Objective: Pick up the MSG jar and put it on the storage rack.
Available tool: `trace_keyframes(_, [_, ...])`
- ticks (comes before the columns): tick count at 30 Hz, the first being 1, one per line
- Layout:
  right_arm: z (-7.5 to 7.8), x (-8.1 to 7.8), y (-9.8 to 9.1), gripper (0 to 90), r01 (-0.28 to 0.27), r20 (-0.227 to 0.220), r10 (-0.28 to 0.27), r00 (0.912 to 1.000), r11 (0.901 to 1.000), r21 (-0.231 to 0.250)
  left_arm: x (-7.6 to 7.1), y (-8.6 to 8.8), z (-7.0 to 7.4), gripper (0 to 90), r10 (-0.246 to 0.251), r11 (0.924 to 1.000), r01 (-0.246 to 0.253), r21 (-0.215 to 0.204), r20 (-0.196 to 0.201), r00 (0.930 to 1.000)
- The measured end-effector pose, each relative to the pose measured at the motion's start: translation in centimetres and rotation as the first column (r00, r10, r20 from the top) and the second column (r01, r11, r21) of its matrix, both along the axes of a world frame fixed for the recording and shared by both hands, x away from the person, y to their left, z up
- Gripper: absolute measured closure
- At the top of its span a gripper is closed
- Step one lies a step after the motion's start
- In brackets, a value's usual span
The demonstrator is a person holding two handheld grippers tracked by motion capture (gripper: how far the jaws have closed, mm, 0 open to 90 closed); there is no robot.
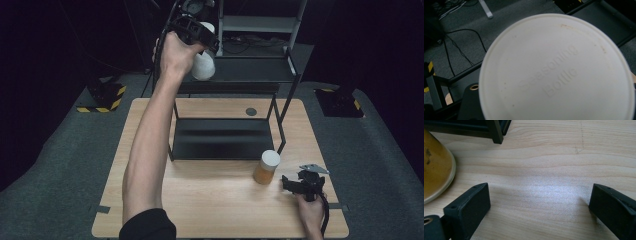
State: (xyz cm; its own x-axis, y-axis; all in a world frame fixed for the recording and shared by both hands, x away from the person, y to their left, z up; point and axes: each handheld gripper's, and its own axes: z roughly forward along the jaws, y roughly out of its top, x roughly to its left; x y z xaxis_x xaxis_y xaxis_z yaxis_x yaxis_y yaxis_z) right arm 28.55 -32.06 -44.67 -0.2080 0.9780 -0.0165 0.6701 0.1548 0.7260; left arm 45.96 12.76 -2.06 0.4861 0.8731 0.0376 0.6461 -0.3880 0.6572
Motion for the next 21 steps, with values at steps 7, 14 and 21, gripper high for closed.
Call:
trace_keyframes(7, [0.0, 0.0, 0.0, 3.0, 0.001, 0.0, -0.001, 1.0, 1.0, 0.0, 0.9, -0.5, -0.7, 34.7, 0.017, 0.9999, -0.017, 0.002, 0.0, 0.9999])
trace_keyframes(14, [0.0, 0.0, 0.0, 3.0, 0.0, 0.0, 0.0, 1.0, 1.0, 0.0, 1.6, -0.3, -1.5, 34.6, 0.018, 0.9998, -0.019, -0.005, -0.014, 0.9997])
trace_keyframes(21, [0.0, 0.0, 0.1, 3.0, 0.002, 0.0, -0.002, 1.0, 1.0, -0.001, 1.8, 0.0, -1.8, 34.5, 0.016, 0.9998, -0.017, -0.008, -0.01, 0.9998])
